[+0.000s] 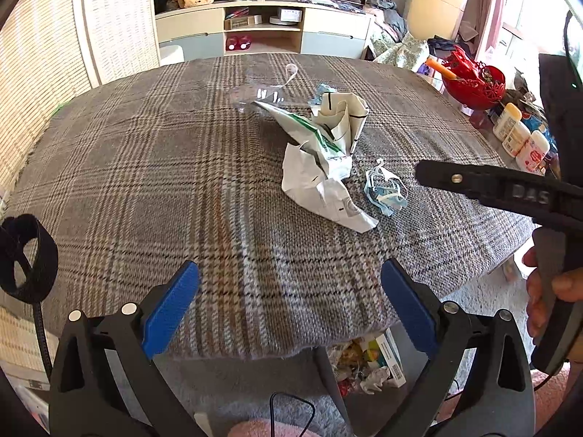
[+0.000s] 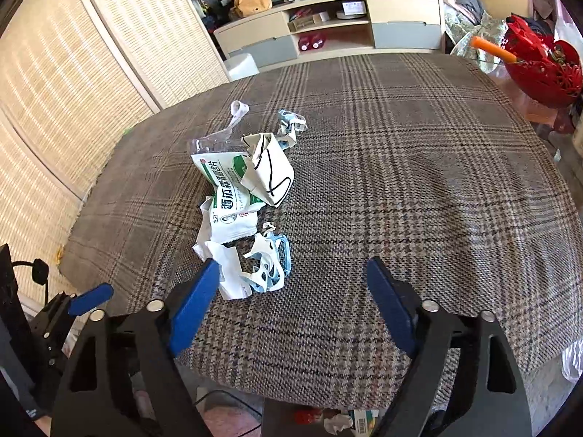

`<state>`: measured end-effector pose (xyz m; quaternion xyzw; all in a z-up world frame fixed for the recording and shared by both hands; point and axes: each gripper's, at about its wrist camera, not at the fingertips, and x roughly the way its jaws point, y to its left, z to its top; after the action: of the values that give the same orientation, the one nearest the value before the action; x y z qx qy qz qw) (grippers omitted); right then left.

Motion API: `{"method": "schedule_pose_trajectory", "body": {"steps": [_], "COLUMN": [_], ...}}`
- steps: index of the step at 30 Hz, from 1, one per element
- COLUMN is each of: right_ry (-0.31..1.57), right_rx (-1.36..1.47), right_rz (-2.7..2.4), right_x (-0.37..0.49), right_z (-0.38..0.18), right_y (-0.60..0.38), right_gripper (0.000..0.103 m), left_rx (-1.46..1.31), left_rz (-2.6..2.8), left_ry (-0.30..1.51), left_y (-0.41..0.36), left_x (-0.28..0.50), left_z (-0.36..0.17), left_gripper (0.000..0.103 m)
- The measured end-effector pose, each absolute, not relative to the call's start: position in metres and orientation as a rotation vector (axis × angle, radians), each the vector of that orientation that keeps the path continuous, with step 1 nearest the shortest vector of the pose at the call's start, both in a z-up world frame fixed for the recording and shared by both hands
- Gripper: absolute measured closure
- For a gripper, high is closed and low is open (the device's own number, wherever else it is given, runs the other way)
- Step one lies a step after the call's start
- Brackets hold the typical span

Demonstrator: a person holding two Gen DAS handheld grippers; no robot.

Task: Collect trash
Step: 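Grasp a white tissue with the left gripper while the right grasps a small wrapper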

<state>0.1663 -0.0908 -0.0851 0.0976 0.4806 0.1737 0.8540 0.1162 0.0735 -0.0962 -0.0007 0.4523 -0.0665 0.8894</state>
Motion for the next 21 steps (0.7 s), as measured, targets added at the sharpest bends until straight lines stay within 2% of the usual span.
{"method": "schedule_pose_trajectory", "body": {"steps": [1, 3, 5, 12, 17, 19, 21], "right_ry": [1.020, 1.033, 1.041, 1.068, 1.018, 1.006, 1.000], "right_rx": [0.211, 0.226, 0.220, 0.197, 0.185, 0.193, 0.197], "right_rz": [0.371, 0.384, 0.394, 0.421, 0.388, 0.375, 0.367], "right_x": [0.169, 0.174, 0.177, 0.187, 0.189, 0.191, 0.191], "right_z": [-0.088, -0.094, -0.098, -0.112, -0.104, -0.102, -0.101], "right_y": [-0.090, -0.086, -0.081, -0.076, -0.098, -0.108, -0.116], "right_gripper": [0.040, 0.048, 0.052, 0.084, 0.094, 0.094, 0.094], "left_rx": [0.003, 0.009, 0.007, 0.002, -0.002, -0.007, -0.019], "left_rz": [-0.140, -0.146, -0.154, -0.170, -0.173, -0.173, -0.179], "left_ry": [0.940, 0.941, 0.943, 0.957, 0.964, 0.973, 0.988], "left_y": [0.072, 0.069, 0.066, 0.055, 0.050, 0.049, 0.049], "left_x": [0.120, 0.125, 0.130, 0.150, 0.169, 0.176, 0.182], "left_z": [-0.097, -0.099, -0.102, -0.112, -0.119, -0.124, -0.130], "left_gripper": [0.009, 0.009, 0.009, 0.009, 0.015, 0.020, 0.032]}}
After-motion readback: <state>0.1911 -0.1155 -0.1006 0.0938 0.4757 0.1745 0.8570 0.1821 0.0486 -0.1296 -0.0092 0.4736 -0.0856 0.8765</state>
